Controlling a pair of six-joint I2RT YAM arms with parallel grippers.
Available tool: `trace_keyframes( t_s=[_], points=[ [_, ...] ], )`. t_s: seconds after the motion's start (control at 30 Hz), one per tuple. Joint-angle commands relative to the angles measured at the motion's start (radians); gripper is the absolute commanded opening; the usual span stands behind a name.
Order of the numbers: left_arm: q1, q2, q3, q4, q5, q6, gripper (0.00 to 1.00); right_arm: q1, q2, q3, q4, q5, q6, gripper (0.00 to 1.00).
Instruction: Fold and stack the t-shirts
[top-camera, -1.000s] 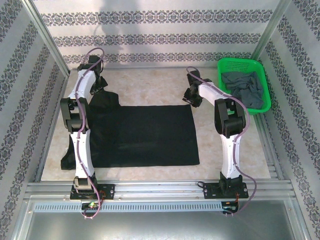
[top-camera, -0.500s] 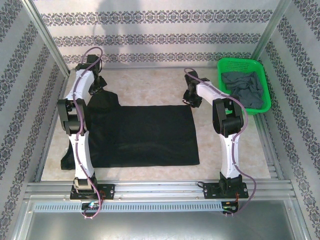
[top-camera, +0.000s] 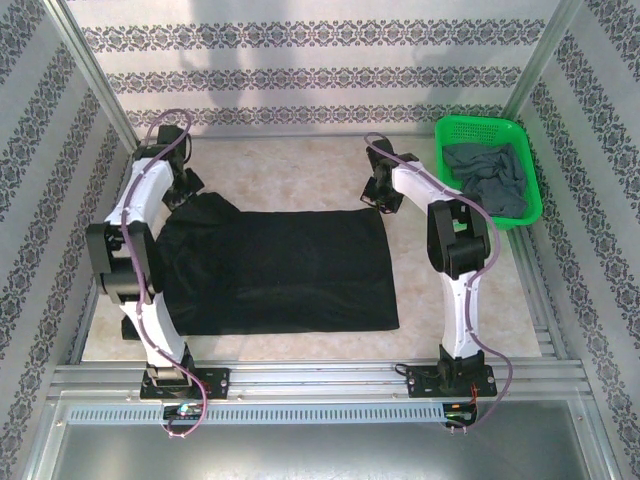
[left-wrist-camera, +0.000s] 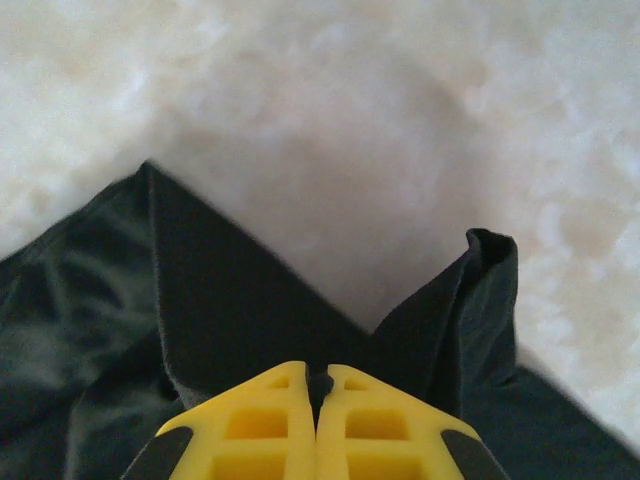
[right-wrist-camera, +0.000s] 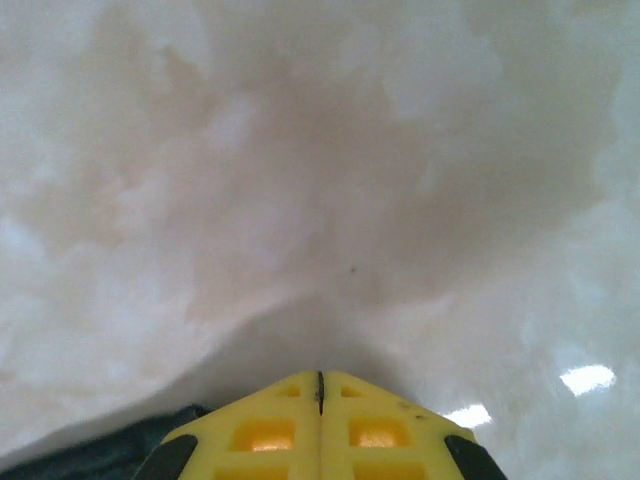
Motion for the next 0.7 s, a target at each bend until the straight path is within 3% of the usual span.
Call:
trace_keyframes(
  t_s=[0.0, 0.37, 0.67],
  points=[
    [0.023, -0.125, -0.097, 0.055, 0.002, -0.045, 0.00, 0.016, -0.102, -0.061, 0.012, 0.016, -0.021, 0.00],
    [0.030, -0.466, -0.382, 0.029, -0.078, -0.082, 0.00, 0.018, -0.311, -0.286, 0.047, 0.020, -0.045, 0.00],
    [0.038, -0.734, -0.645, -0.034, -0.176, -0.073, 0.00, 0.018, -0.454, -0.525, 0.084, -0.065, -0.002, 0.00]
  ],
)
